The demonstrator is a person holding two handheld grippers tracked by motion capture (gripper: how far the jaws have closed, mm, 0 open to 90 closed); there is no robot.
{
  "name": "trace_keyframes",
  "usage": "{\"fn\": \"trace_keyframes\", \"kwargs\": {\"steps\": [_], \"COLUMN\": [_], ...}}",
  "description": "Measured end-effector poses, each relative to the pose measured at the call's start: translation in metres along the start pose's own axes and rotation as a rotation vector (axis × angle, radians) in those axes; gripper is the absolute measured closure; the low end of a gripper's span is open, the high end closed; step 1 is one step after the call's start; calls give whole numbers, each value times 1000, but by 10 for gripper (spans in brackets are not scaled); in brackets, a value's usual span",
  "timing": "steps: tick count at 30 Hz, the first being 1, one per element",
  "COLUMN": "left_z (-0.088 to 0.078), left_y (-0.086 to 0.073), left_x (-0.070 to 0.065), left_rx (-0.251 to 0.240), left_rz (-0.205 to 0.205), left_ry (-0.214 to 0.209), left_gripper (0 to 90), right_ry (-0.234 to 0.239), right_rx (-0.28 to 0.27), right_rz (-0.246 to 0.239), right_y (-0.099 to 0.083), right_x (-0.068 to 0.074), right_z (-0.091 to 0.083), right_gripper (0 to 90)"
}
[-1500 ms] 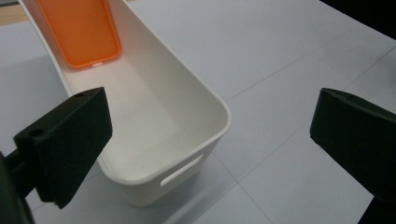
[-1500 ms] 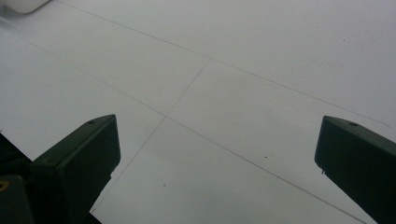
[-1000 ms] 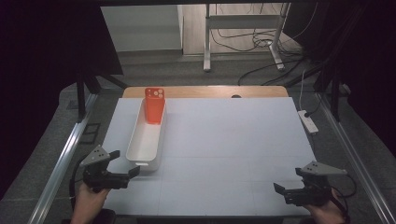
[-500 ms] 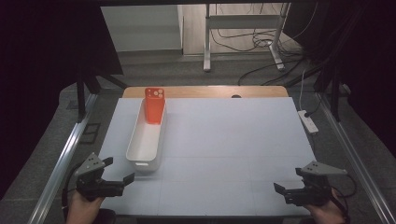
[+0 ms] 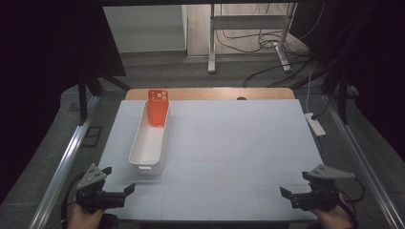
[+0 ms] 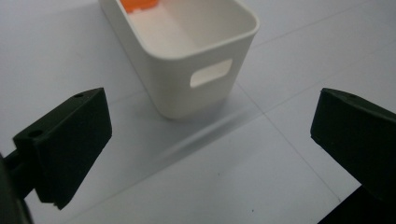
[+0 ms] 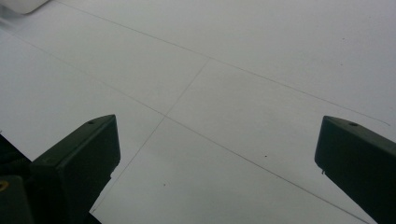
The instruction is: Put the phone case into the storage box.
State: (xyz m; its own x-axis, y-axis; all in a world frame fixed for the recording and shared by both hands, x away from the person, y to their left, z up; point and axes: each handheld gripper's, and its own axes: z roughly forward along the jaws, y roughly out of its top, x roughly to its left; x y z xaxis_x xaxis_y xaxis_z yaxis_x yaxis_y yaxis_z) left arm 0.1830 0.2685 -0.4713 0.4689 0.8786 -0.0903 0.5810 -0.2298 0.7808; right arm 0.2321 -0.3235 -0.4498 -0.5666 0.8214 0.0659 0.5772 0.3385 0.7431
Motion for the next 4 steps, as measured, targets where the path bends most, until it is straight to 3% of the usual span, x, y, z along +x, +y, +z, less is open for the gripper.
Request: {"fn": "trace_keyframes", "kwargs": {"steps": [4], "left_z": [0], "left_y": [1], "left_x": [0], "left_rx": [-6], "left_rz": [-4], "left_ry": [1], "left_gripper": [0], "right_ry": [1], "right_rx": [5], "right_rz": [-1], "right_y": [0], "right_x": [0], "right_z": [1], "right_gripper": [5]}}
